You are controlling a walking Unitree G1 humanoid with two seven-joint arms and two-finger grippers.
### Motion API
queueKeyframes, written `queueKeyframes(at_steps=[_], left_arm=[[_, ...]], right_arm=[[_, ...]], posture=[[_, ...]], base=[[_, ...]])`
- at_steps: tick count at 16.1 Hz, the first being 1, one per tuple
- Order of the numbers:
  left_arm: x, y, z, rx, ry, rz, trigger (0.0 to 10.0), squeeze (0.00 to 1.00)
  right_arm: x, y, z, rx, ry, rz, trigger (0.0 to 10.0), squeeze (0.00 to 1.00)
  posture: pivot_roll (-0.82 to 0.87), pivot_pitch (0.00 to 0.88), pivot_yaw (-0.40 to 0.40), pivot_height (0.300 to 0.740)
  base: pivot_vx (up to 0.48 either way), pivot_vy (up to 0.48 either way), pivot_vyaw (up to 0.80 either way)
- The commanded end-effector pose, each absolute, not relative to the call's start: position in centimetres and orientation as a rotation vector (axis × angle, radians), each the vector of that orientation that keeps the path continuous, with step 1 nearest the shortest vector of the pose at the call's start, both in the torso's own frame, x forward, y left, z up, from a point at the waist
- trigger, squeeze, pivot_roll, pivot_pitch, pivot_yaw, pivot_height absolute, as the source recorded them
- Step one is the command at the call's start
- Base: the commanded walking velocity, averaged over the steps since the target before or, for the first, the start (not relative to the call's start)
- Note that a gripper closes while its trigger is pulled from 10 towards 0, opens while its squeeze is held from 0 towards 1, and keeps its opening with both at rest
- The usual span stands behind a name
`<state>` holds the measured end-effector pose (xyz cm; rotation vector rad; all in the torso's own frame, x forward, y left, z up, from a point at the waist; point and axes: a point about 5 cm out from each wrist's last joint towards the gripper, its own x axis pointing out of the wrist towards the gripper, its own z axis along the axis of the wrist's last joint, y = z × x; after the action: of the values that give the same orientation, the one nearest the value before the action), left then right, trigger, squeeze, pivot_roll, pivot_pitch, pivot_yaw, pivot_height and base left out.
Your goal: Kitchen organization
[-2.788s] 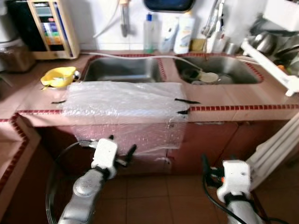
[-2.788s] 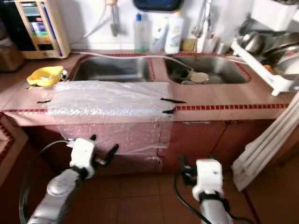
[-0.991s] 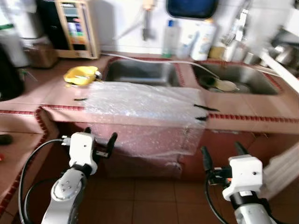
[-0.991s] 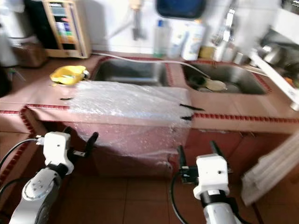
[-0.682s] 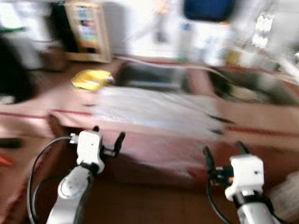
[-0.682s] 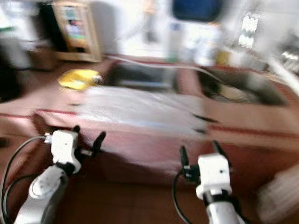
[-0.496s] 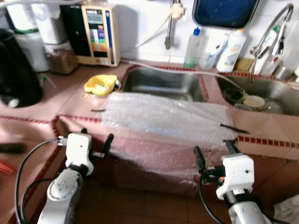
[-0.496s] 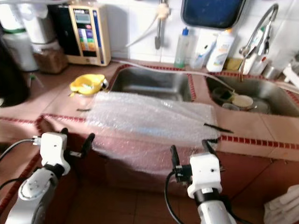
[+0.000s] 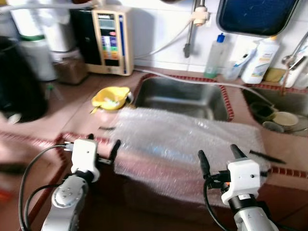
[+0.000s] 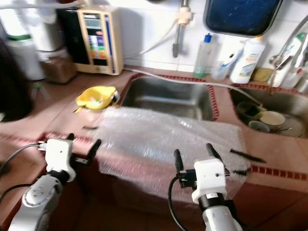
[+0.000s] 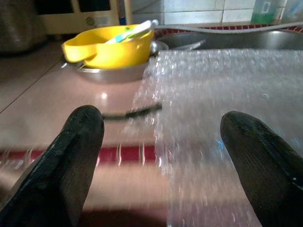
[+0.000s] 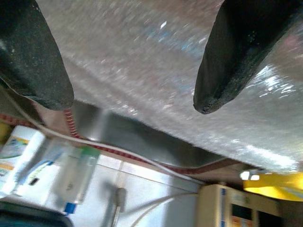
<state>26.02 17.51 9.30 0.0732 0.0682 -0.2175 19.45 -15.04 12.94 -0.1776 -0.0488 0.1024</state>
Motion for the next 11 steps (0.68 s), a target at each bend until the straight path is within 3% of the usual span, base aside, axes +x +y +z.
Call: queueKeyframes(at_steps=[1,5,9,11], left_arm=[[26.2,16.24,9.31,0.061,0.066,-0.267,10.0,0.0],[25.69,15.45,8.83,0.063,0.09,-0.331,10.0,0.0],[25.72,15.39,8.72,0.055,0.102,-0.336,10.0,0.0],[25.78,15.32,8.85,0.05,0.1,-0.345,10.0,0.0]], right_arm=[[19.47,-15.65,12.96,-0.196,-0.047,0.09,10.0,0.0],[19.58,-15.62,12.98,-0.191,-0.043,0.092,10.0,0.0],[19.62,-15.56,12.84,-0.185,-0.039,0.098,10.0,0.0],[19.71,-15.55,12.9,-0.186,-0.042,0.097,10.0,0.0]], posture=[[0.07,0.0,-0.018,0.74],[0.07,0.0,-0.021,0.74],[0.07,0.0,-0.02,0.74],[0.07,0.0,-0.017,0.74]], base=[[0.319,0.0,0.0],[0.0,0.0,0.0],[0.0,0.0,-0.76],[0.0,0.0,-0.29]])
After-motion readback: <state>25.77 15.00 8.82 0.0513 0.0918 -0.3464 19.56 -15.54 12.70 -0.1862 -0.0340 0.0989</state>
